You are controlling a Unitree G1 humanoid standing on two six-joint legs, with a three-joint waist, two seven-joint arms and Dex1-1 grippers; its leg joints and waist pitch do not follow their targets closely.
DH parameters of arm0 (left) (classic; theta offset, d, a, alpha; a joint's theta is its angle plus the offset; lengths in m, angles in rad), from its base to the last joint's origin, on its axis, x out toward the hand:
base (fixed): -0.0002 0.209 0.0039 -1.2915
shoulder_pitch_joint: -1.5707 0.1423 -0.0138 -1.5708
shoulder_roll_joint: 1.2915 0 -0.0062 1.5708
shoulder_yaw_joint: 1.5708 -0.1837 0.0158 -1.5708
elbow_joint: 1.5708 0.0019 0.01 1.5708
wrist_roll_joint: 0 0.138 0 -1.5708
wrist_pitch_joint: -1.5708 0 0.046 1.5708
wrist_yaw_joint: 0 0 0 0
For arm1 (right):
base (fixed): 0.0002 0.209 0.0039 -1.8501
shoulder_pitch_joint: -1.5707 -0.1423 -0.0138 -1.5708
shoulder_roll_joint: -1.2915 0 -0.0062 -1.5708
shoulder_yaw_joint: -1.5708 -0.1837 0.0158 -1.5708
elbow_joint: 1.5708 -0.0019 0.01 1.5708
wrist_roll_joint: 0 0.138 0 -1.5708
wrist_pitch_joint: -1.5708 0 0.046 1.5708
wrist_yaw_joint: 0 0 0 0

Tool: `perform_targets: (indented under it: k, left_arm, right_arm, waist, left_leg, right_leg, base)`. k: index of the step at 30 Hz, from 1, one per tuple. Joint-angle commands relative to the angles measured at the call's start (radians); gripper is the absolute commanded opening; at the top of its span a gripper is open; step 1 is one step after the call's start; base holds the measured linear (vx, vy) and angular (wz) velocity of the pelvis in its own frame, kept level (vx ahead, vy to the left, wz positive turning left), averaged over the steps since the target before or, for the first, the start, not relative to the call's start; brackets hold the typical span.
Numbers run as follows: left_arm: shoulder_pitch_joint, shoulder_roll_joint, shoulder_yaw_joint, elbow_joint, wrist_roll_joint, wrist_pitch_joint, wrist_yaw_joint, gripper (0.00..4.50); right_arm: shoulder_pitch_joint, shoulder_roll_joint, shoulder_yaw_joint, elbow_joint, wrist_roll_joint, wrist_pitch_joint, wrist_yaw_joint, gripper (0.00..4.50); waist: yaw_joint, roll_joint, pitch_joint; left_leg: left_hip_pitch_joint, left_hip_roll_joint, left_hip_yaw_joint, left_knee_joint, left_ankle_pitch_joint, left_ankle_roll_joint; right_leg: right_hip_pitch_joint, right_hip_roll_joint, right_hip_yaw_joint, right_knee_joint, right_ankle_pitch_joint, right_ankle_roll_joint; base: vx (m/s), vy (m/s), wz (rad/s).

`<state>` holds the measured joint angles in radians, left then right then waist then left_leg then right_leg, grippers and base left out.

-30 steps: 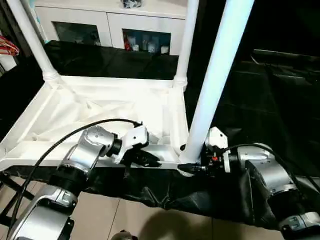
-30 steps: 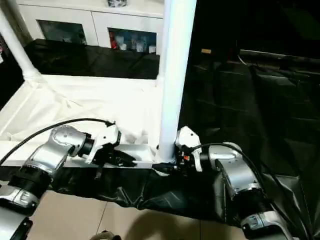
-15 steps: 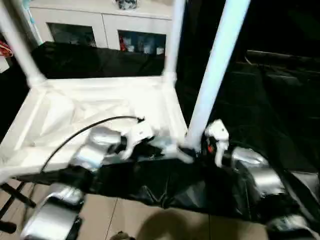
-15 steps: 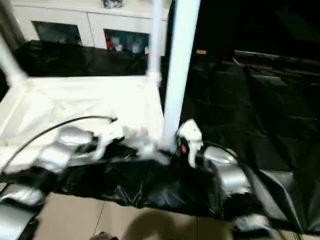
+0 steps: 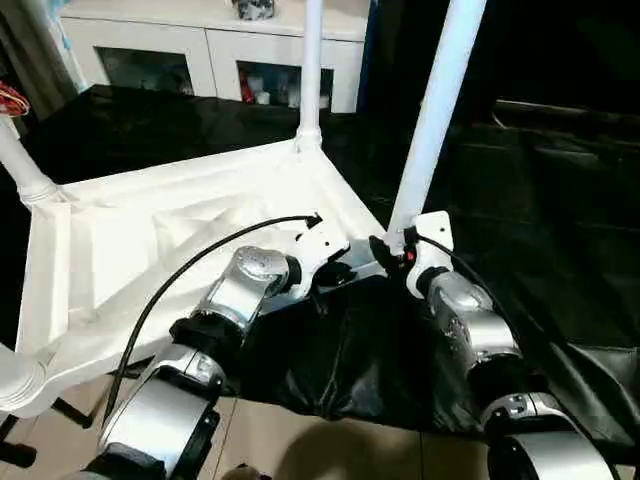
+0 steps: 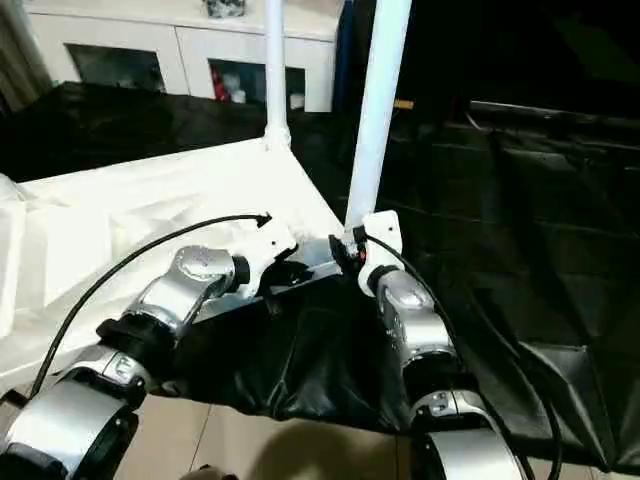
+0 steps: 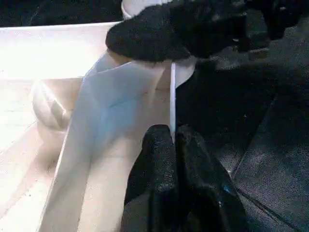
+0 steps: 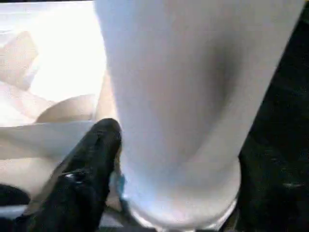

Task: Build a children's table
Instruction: Rotate leg to tighten

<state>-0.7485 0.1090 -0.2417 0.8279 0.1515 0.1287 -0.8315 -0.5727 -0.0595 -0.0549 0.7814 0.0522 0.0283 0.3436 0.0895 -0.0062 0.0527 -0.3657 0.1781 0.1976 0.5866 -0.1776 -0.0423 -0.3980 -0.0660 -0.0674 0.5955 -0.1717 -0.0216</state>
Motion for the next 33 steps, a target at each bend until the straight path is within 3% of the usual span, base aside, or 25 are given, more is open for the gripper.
perform_targets:
  k: [1, 3, 6, 8, 11, 19, 22, 27, 33]
  left_arm:
    - [-0.019, -0.048, -0.03, -0.02, -0.016, -0.048, -0.011, 0.0]
    - [0.0, -0.022, -0.04, -0.049, -0.025, -0.066, -0.081, 0.0]
    - [0.023, 0.008, -0.049, -0.086, -0.039, -0.073, -0.158, 0.0]
    - [0.043, 0.045, -0.059, -0.118, -0.051, -0.081, -0.229, 0.0]
    - [0.055, 0.086, -0.06, -0.142, -0.072, -0.087, -0.303, 0.0]
    - [0.073, 0.156, -0.052, -0.181, -0.102, -0.083, -0.429, 0.0]
    - [0.085, 0.19, -0.06, -0.208, -0.114, -0.065, -0.492, 0.0]
    - [0.095, 0.222, -0.059, -0.223, -0.119, -0.072, -0.535, 0.0]
    - [0.099, 0.235, -0.059, -0.232, -0.122, -0.07, -0.55, 0.0]
  right_arm:
    - [0.006, 0.083, 0.092, 0.035, 0.011, 0.014, 0.108, 3.84]
    - [-0.002, 0.053, 0.097, 0.045, -0.003, -0.009, 0.128, 3.84]
    - [-0.005, 0.017, 0.107, 0.048, -0.013, -0.036, 0.186, 3.84]
    - [0.004, -0.022, 0.123, 0.025, -0.003, -0.051, 0.299, 3.84]
    - [0.029, -0.08, 0.161, -0.028, 0.005, -0.072, 0.466, 3.84]
    - [0.1, -0.203, 0.236, -0.189, 0.079, -0.034, 0.827, 3.84]
    - [0.124, -0.25, 0.268, -0.246, 0.096, 0.016, 0.94, 3.69]
    - [0.147, -0.283, 0.302, -0.297, 0.094, 0.043, 1.002, 3.35]
    - [0.157, -0.283, 0.313, -0.323, 0.093, 0.059, 1.01, 2.86]
  waist:
    - [-0.001, -0.006, -0.06]
    - [-0.001, -0.005, -0.06]
    - [-0.004, -0.007, -0.064]
    - [-0.002, -0.007, -0.066]
    - [0.005, -0.006, -0.064]
    - [0.023, -0.008, -0.058]
    - [0.03, -0.009, -0.059]
    - [0.036, -0.011, -0.061]
    - [0.039, -0.013, -0.059]
  left_leg:
    - [0.016, 0.058, -0.032, -0.075, -0.257, 0.028]
    - [0.016, 0.059, -0.032, -0.076, -0.261, 0.026]
    - [0.013, 0.061, -0.033, -0.075, -0.23, 0.032]
    - [0.009, 0.06, -0.028, -0.069, -0.195, 0.058]
    - [0.008, 0.062, -0.024, -0.067, -0.174, 0.078]
    - [0.015, 0.07, -0.025, -0.072, -0.24, 0.061]
    - [0.015, 0.071, -0.026, -0.073, -0.23, 0.056]
    - [0.013, 0.07, -0.025, -0.07, -0.207, 0.059]
    - [0.015, 0.069, -0.027, -0.073, -0.224, 0.041]
  right_leg:
    - [0.041, -0.098, 0.052, -0.084, -0.323, -0.184]
    - [0.04, -0.099, 0.053, -0.085, -0.334, -0.181]
    - [0.044, -0.099, 0.053, -0.075, -0.263, -0.199]
    - [0.048, -0.098, 0.054, -0.068, -0.197, -0.225]
    - [0.048, -0.094, 0.051, -0.063, -0.162, -0.235]
    - [0.042, -0.096, 0.052, -0.075, -0.296, -0.21]
    - [0.04, -0.095, 0.051, -0.072, -0.287, -0.21]
    - [0.04, -0.097, 0.052, -0.069, -0.265, -0.213]
    - [0.038, -0.098, 0.052, -0.074, -0.32, -0.193]
  base:
    - [0.0, 0.0, 0.0]
    - [0.0, 0.0, 0.0]
    - [0.0, 0.0, 0.0]
    - [0.0, 0.0, 0.0]
    - [0.0, 0.0, 0.0]
    - [0.0, 0.0, 0.0]
    - [0.0, 0.0, 0.0]
    - [0.0, 0.0, 0.0]
    - [0.0, 0.0, 0.0]
